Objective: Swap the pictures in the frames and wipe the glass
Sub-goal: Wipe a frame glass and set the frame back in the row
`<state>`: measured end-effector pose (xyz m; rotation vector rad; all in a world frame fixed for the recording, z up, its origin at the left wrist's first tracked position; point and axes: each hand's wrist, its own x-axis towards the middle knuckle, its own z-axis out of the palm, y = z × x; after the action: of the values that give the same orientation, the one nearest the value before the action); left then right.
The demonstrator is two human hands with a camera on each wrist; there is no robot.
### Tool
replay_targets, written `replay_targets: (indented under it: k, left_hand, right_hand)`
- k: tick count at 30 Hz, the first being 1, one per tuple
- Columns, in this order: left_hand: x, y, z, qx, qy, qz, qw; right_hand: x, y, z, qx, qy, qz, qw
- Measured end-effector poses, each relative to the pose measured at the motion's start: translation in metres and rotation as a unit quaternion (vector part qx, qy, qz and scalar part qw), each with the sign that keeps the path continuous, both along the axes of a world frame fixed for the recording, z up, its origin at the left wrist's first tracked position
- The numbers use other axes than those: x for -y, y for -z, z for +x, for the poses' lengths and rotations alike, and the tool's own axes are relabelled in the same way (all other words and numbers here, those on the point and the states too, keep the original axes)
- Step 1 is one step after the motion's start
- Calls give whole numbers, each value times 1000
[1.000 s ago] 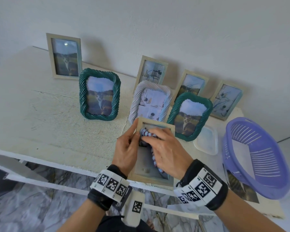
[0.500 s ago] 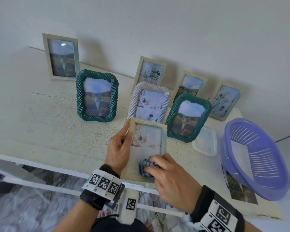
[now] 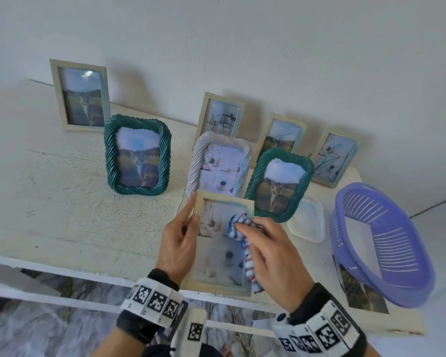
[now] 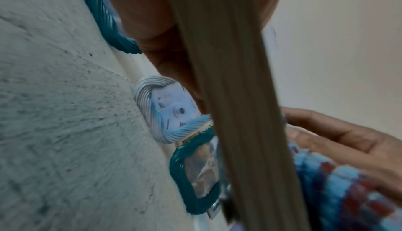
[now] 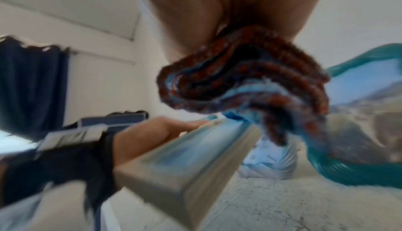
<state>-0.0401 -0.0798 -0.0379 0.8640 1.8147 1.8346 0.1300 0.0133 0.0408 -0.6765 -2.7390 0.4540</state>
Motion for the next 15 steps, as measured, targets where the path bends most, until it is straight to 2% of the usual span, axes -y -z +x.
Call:
replay_targets:
  k: [2, 4, 8, 11, 15]
  left_hand:
    - [4, 7, -2, 8, 2, -3, 1000]
    - [5, 9, -8, 28, -1, -3, 1000]
    - [7, 10, -19, 23, -11, -1, 1000]
    - [6, 9, -23, 19, 1, 2, 1000]
    - [5, 8, -22, 24, 5, 9, 1000]
  right_hand:
    - [-9, -7, 14, -66, 49, -28, 996]
    - [-25, -8, 29, -74, 105, -11, 992]
    - [-72, 3, 51, 8, 228, 31, 973]
    - [-106, 16, 52, 68, 312, 19, 947]
    - [-137, 23, 36, 144, 309, 17, 940]
